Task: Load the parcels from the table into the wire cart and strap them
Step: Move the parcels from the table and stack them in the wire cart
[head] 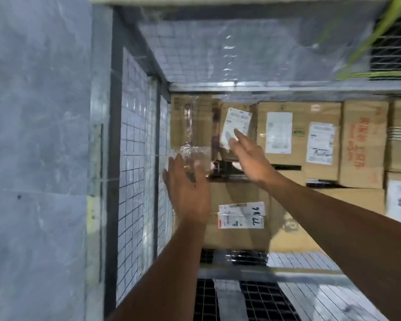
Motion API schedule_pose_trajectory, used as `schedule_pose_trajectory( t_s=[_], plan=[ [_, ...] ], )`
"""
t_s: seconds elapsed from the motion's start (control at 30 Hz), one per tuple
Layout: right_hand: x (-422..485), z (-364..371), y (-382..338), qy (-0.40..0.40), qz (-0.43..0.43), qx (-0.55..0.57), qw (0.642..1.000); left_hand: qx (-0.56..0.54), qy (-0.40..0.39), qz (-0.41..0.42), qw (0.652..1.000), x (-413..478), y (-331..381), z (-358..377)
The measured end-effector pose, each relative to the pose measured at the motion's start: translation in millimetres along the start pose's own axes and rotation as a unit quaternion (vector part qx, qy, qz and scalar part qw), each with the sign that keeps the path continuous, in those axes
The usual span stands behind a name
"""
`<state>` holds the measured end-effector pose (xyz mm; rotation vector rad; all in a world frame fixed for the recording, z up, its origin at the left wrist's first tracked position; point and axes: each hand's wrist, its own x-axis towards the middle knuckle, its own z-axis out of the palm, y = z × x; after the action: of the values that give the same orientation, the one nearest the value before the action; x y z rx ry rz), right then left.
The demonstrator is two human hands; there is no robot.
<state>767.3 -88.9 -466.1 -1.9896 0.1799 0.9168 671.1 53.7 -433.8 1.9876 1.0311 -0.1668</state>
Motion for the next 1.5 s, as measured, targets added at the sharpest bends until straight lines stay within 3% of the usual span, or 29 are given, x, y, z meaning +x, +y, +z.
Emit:
schedule_pose_trajectory(
  t_s=[0.17, 0.3, 0.47, 0.6, 0.77, 0.93, 1.13, 1.23, 1.33, 1.5],
  plan=[
    [-126, -99, -14, 0.091, 0.055, -0.054, 0.993, 0.094, -0.124, 0.06, 0.986, -60, 61, -39],
    [-276, -175, -25, 0.252, 0.083, -0.026, 0.964, 0.124, -0.217, 0.14, 0.958, -146, 133, -69],
    [-491, -199, -3, 0.43, 0.157, 0.031, 0.889, 0.173, -0.376, 0.274, 0.868, -301, 205, -70],
    [-632, -181, 47, 0.565, 0.226, 0.108, 0.786, 0.201, -0.453, 0.44, 0.749, -422, 226, -44],
    [-784, -117, 137, 0.704, 0.311, 0.198, 0.607, 0.252, -0.559, 0.471, 0.634, -580, 191, 2],
    [-895, -38, 228, 0.766, 0.364, 0.265, 0.458, 0.3, -0.666, 0.49, 0.475, -732, 102, 28],
    [-976, 10, 331, 0.812, 0.41, 0.281, 0.307, 0.316, -0.719, 0.49, 0.379, -892, 24, 55],
    [-998, 16, 385, 0.805, 0.438, 0.284, 0.281, 0.309, -0.725, 0.529, 0.314, -966, -15, 83],
    [-1012, 11, 422, 0.815, 0.424, 0.287, 0.271, 0.31, -0.723, 0.542, 0.295, -1036, -43, 117],
    [-1069, -18, 454, 0.873, 0.339, 0.307, 0.169, 0.255, -0.724, 0.541, 0.344, -1177, -72, 156]
  ],
)
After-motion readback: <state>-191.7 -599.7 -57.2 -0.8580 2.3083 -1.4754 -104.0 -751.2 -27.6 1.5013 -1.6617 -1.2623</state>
